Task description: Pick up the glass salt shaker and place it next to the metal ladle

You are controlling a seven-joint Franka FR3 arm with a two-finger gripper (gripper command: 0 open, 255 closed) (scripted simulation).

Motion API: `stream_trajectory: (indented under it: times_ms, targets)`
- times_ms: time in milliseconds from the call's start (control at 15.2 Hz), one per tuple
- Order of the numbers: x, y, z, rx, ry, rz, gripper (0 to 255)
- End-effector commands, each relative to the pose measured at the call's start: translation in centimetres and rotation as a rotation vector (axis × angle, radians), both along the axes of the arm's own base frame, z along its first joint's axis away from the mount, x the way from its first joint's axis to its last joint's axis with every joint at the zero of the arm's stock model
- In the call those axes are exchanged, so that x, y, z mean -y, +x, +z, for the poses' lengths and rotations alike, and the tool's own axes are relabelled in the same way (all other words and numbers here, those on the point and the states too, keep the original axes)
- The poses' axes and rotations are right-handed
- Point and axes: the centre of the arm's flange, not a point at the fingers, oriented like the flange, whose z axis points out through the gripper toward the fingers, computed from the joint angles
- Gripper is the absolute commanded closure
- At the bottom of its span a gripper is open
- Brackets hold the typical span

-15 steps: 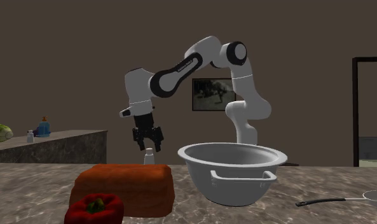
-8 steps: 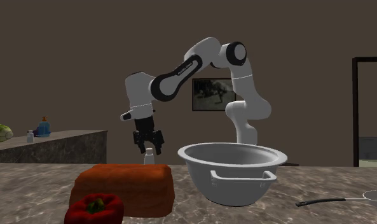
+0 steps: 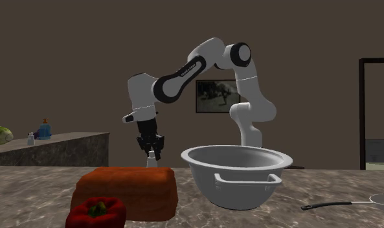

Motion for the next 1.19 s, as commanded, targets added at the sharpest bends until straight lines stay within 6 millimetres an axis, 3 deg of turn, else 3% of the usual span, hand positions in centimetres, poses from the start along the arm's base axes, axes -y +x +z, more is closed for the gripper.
stream_trajectory:
  times_ms: [0,198,1122]
  targets:
    - [0.0,0.0,0.0,0.0,0.0,0.0,255]
    - [0.0,0.0,0.0,0.0,0.0,0.0,255]
    - [0.0,0.0,7.4,0.0,0.0,0.0,255]
